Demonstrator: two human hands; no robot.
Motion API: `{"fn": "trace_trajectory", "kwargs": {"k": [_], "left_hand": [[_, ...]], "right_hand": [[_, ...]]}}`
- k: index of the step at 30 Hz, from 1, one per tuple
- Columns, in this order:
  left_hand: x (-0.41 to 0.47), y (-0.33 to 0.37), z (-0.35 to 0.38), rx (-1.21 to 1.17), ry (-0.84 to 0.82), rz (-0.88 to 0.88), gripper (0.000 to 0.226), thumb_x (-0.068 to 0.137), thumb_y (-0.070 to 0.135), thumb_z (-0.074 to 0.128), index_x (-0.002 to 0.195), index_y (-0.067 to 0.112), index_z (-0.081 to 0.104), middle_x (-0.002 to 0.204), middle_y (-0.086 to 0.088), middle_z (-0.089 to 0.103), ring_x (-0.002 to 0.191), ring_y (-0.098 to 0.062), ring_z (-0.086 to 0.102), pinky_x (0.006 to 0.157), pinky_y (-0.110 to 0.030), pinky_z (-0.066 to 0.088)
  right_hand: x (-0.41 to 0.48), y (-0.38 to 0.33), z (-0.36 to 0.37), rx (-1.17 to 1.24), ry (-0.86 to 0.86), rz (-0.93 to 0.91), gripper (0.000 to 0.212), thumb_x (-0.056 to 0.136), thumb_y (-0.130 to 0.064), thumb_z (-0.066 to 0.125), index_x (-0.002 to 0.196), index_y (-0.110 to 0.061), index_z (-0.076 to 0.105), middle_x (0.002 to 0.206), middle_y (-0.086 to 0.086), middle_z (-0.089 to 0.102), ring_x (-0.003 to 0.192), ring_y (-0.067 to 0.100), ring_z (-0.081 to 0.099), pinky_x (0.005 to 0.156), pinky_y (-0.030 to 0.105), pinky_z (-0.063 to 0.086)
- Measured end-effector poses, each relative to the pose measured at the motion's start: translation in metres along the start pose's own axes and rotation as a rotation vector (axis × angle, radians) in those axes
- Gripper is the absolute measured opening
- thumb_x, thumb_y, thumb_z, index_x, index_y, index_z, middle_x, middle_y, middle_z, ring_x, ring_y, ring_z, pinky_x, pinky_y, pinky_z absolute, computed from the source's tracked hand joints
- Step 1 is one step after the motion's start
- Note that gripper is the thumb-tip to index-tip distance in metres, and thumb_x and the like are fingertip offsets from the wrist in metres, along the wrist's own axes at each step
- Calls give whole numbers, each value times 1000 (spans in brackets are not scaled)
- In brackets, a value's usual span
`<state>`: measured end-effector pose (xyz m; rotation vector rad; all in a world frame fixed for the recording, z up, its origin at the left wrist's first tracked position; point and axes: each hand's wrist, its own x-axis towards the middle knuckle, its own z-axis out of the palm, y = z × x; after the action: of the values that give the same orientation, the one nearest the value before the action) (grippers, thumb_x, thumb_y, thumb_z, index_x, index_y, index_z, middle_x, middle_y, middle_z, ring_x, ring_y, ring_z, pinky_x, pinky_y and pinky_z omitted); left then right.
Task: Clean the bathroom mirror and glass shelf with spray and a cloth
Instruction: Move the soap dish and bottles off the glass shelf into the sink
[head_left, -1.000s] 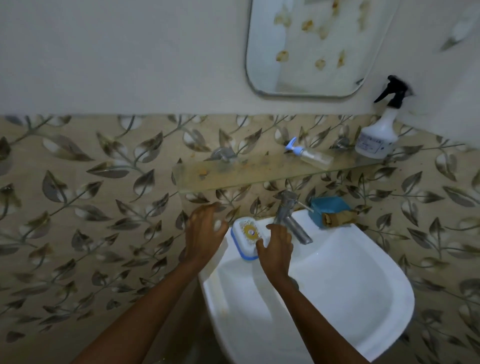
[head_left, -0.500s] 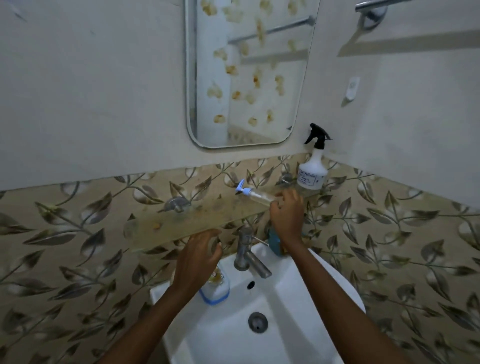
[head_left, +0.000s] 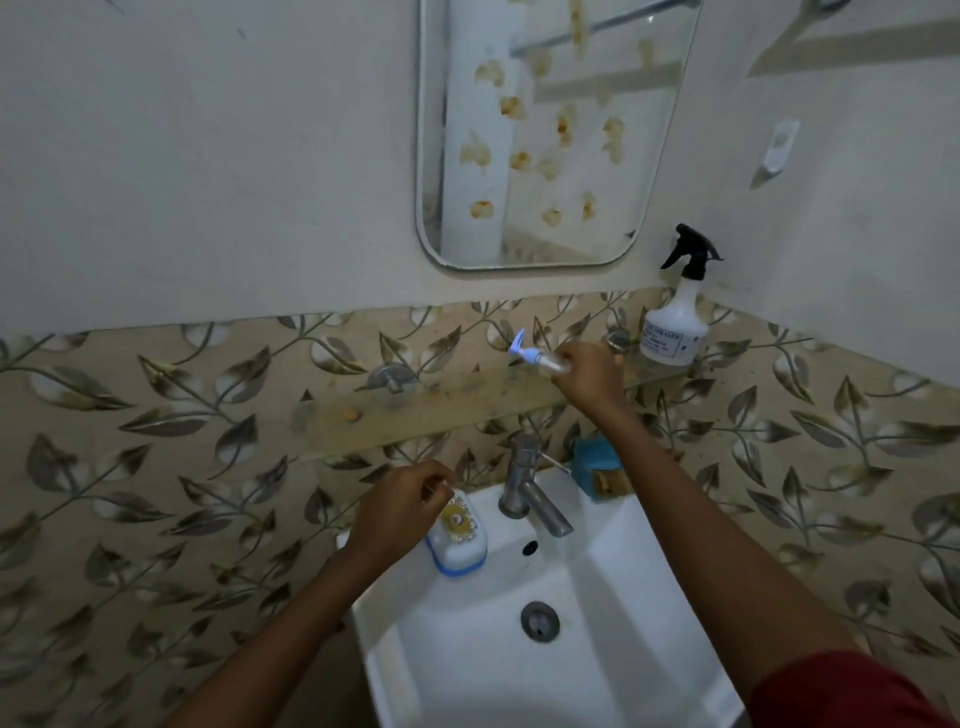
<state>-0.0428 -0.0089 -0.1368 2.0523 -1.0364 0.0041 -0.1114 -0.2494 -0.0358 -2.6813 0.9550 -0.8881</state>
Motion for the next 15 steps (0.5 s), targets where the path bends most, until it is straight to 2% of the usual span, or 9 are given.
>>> {"fn": "trace_trajectory", "kwargs": {"k": [2,4,6,8,10,12,15], "left_hand": [[-1,-3,0,-13,-18,-30,28,75,34,45,88,24,67,83,3,73,76,-13,66,70,-36,54],[-3,-6,3,-30,-46,-59,25,75,34,46,87,26,67,85,2,73,78,-15,66,71,-36,53],[-6,-8,6,-28,-77,-79,16,80,25,54,89,22,67,89,0,73,80,-15,65,71,-33,52],[-9,-11,9,-26,-76,-81,15,84,16,57,92,18,69,91,-1,73,80,-13,64,71,-31,50],[-12,-13,10,-35,-66,-83,17,84,11,56,94,16,69,92,0,72,79,-10,62,71,-28,48],[-15,-16,8,-45,-65,-88,19,83,7,55,94,15,69,92,2,72,77,-7,59,68,-22,46],[-17,-20,5,-47,-68,-120,20,84,6,53,95,14,68,90,4,68,75,-6,56,59,-9,38]], "right_hand": [[-23,0,-4,346,86,58,28,78,-15,67,105,-9,67,97,8,69,94,26,62,79,33,45],[-60,-5,-9,759,88,171,37,77,-6,71,113,-7,62,100,3,64,91,16,60,78,27,49],[-100,-4,-6,1026,51,239,42,77,0,71,116,-10,58,98,0,64,88,9,61,75,18,53],[-130,1,14,1082,-5,276,44,77,4,69,116,-13,55,96,-4,64,85,5,61,72,15,53],[-148,7,41,1019,-64,334,44,78,5,67,116,-14,56,94,-3,64,85,11,62,75,21,52],[-154,13,72,901,-126,372,40,78,3,64,115,-12,58,96,7,66,91,24,63,78,34,51],[-151,19,111,727,-233,378,38,76,9,60,114,0,57,107,21,63,100,35,60,85,42,50]]}}
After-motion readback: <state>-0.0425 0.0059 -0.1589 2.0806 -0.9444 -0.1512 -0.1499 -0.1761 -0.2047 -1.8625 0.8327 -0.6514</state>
